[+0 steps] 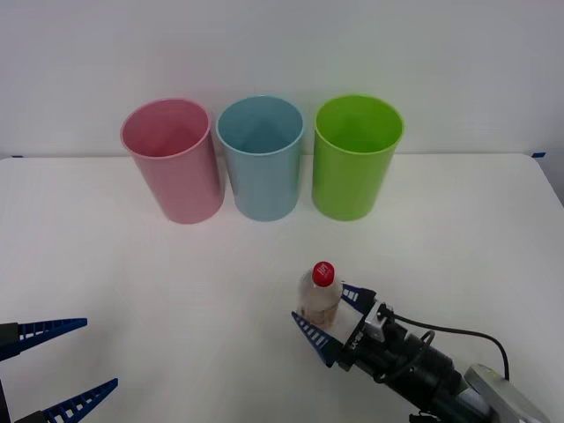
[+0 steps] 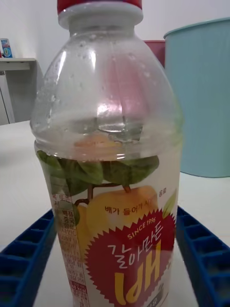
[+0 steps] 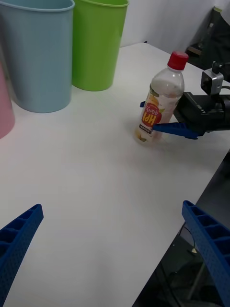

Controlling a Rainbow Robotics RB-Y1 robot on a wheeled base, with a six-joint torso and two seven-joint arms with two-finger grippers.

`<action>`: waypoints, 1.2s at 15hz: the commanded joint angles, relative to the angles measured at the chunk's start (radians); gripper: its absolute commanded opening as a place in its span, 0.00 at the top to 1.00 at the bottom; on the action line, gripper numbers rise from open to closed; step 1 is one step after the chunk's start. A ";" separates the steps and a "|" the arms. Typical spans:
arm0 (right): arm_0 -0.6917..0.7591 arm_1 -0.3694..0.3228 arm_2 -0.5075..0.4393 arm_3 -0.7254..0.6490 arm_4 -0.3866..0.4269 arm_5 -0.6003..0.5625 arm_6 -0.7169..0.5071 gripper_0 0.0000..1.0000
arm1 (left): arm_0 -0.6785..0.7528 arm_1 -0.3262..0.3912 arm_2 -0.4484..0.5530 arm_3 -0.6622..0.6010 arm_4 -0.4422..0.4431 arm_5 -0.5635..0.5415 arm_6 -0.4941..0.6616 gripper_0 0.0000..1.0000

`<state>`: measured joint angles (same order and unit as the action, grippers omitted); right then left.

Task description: Put cans in the blue bin and PET bottles in the pink bin and trash in the green bin.

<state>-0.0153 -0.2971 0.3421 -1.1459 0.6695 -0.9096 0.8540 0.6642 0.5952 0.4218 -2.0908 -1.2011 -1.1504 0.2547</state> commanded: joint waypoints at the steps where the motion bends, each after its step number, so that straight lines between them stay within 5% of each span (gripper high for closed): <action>1: -0.005 0.007 0.000 0.000 -0.001 -0.002 0.020 1.00 | 0.000 0.000 0.000 0.000 0.000 0.000 0.000 0.00; 18: -0.006 -0.008 -0.002 -0.077 -0.001 -0.092 0.040 1.00 | 0.000 0.000 0.000 0.000 0.000 0.000 0.000 0.00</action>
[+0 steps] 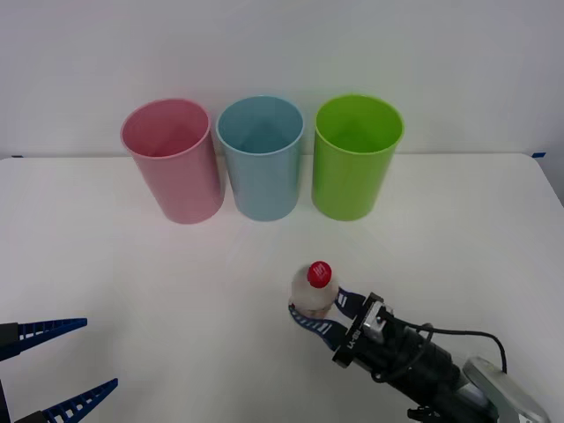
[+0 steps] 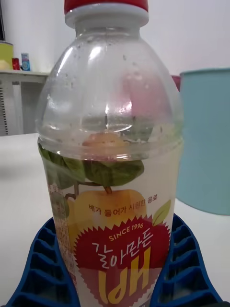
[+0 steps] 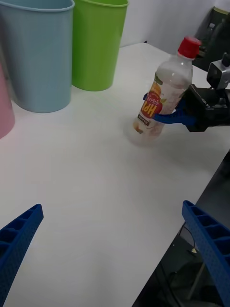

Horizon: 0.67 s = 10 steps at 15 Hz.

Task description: Put cans in the blue bin and PET bottles in the pink bin and trash in the green bin.

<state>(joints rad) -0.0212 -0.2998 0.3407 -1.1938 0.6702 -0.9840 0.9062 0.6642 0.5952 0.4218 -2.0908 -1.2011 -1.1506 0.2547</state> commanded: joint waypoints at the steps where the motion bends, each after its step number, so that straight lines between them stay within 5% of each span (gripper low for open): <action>1: 0.001 -0.009 -0.002 -0.050 -0.007 -0.035 -0.020 1.00 | 0.000 0.000 0.000 0.000 0.000 0.000 0.000 0.00; 6: 0.000 -0.013 -0.009 -0.138 -0.023 -0.044 -0.070 1.00 | 0.000 0.000 0.000 0.000 0.000 0.000 0.000 0.00; 10: -0.013 -0.001 -0.005 -0.302 0.074 0.027 -0.228 1.00 | 0.000 0.000 0.000 0.000 0.000 0.000 0.000 0.00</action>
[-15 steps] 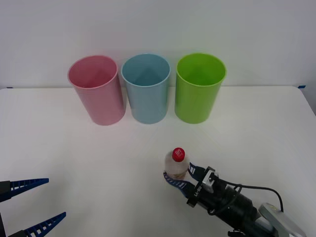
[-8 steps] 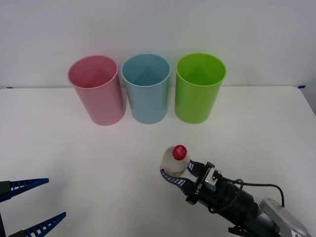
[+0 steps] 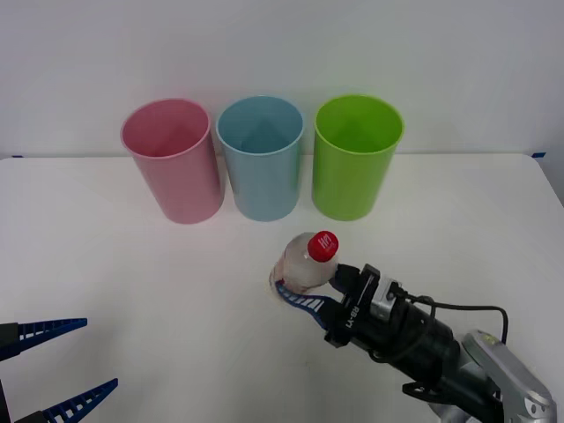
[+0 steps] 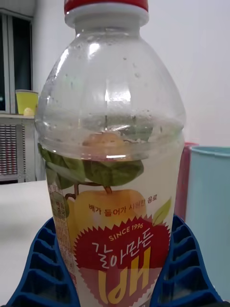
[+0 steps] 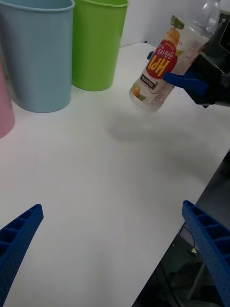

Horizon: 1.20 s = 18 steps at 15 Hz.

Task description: Put cans in the blue bin and PET bottles in the pink bin and trash in the green bin.

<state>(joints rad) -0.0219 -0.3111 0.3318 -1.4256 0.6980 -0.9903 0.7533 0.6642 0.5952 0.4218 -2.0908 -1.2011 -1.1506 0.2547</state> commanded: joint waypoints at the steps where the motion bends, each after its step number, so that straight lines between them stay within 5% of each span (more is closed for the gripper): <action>1: -0.027 0.023 0.009 -0.079 0.063 0.039 -0.114 1.00 | 0.000 0.000 0.000 0.000 0.000 0.000 0.000 0.00; 18: -0.354 0.193 0.171 -0.079 0.077 0.501 -0.223 1.00 | 0.000 0.000 0.000 0.000 0.000 0.000 0.000 0.00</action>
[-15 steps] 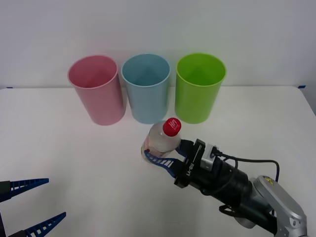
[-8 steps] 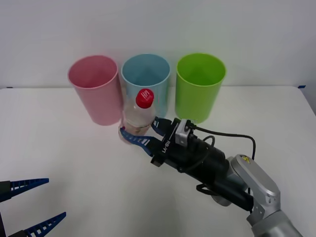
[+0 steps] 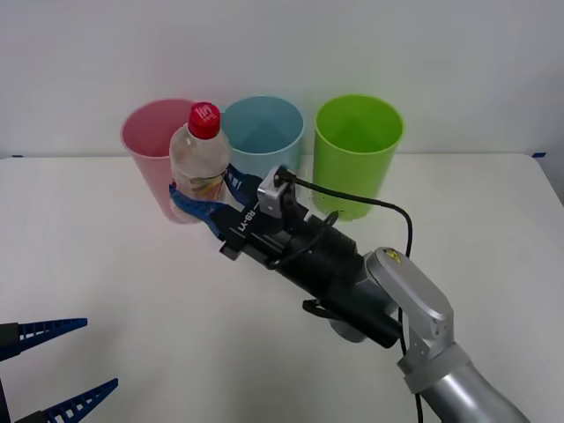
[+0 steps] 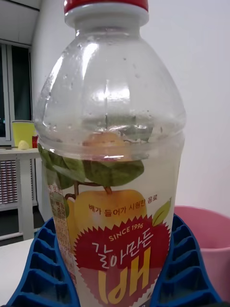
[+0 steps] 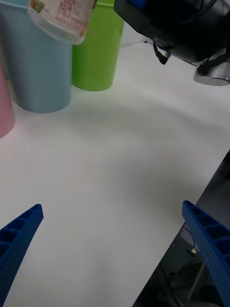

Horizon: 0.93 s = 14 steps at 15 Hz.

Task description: Put cans in the blue bin and PET bottles in the pink bin and trash in the green bin.

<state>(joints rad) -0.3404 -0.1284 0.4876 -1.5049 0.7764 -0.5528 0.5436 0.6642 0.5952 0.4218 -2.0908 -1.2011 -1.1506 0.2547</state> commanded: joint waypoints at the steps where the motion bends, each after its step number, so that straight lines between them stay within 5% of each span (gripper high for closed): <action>1: -0.054 0.013 0.023 0.000 0.000 0.094 -0.019 1.00 | 0.000 0.000 0.000 0.000 0.000 0.000 0.000 0.00; 9: -0.203 0.070 0.094 0.003 0.000 0.369 -0.067 1.00 | 0.000 0.000 0.000 0.000 0.000 0.000 0.000 0.00; 14: -0.316 0.127 0.066 0.124 -0.002 0.381 -0.079 1.00 | 0.000 0.000 0.000 0.000 0.000 0.000 0.000 0.00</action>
<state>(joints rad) -0.6386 -0.0095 0.5635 -1.4025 0.7748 -0.1716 0.4661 0.6642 0.5952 0.4218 -2.0908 -1.2011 -1.1506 0.2547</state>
